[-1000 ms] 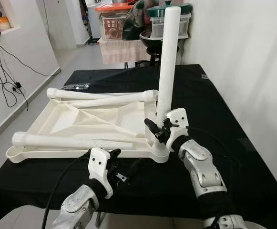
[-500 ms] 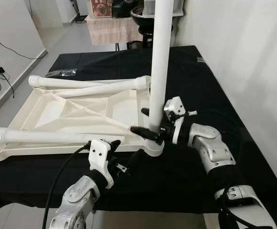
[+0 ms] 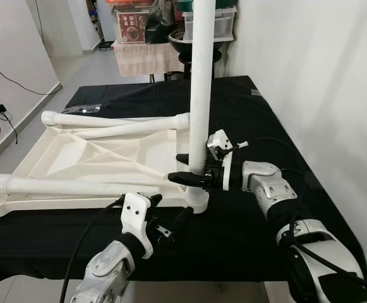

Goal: Building children table

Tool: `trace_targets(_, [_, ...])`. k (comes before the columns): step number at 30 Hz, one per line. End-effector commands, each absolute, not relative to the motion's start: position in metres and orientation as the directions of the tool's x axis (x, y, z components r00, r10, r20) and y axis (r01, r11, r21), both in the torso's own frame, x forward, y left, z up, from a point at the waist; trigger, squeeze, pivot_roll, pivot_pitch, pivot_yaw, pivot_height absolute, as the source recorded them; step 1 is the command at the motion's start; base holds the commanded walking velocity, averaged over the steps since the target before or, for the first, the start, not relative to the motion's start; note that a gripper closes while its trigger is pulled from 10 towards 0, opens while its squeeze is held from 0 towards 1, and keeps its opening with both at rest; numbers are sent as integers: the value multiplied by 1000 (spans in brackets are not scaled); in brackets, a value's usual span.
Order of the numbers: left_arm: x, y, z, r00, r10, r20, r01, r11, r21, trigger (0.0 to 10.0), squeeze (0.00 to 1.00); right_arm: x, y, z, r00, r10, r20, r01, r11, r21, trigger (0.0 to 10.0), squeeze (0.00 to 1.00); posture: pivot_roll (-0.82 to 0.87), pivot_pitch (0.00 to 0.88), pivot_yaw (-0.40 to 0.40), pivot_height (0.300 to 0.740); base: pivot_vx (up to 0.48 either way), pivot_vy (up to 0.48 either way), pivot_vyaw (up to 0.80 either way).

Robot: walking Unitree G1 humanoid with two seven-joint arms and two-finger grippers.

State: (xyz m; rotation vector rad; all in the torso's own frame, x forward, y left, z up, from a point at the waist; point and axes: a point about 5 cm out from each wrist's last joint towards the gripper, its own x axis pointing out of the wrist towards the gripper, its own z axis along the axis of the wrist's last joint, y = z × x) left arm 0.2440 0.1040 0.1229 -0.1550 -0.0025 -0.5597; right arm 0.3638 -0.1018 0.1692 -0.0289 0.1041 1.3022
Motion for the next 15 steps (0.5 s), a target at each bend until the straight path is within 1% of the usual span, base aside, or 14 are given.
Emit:
trace_targets(1, [243,106,120,853,-522,34,520,841,-149,10000,0,363,-96,172,223,972,-74,-974,226,33,0,0,-1,18,26,740,0,0,0])
trace_targets(2, [242,106,120,851,-523,34,522,840,-150,10000,0,363,-99,168,238,968,-77,-970,241,23,0,0,-4,21,29,740,0,0,0])
trace_targets(6, [242,106,120,851,-525,33,523,839,-151,10000,0,362,-102,166,248,965,-80,-968,250,16,0,0,-4,21,29,740,0,0,0])
trace_targets(8, [242,106,120,850,-525,34,524,838,-152,10000,0,361,-110,162,296,953,-71,-955,296,-10,0,0,-17,30,31,740,0,0,0])
trace_targets(9, [242,106,120,850,-525,34,524,838,-152,10000,0,361,-110,162,296,953,-71,-955,296,-10,0,0,-17,30,31,740,0,0,0])
trace_targets(10, [241,106,120,850,-526,35,524,837,-155,10000,0,360,-114,153,397,910,-118,-917,399,-4,0,0,-18,37,24,740,0,0,0])
trace_targets(11, [241,106,120,850,-526,35,524,837,-155,10000,0,360,-114,153,397,910,-118,-917,399,-4,0,0,-18,37,24,740,0,0,0])
trace_targets(12, [240,107,120,850,-526,35,525,837,-156,10000,0,360,-117,147,466,871,-154,-882,471,-6,0,0,-18,39,23,740,0,0,0])
trace_targets(13, [240,108,120,850,-526,35,525,837,-156,10000,0,363,-115,138,681,717,-148,-727,686,-28,0,0,-35,44,24,740,0,0,0])
trace_targets(14, [240,109,121,850,-526,34,525,837,-156,10000,0,364,-115,134,807,575,-137,-585,810,-39,0,0,-35,44,24,740,0,0,0])
trace_targets(15, [241,109,121,848,-529,35,528,834,-160,10000,0,348,-106,134,834,546,-84,-552,815,-180,0,0,-42,61,39,740,0,0,0])
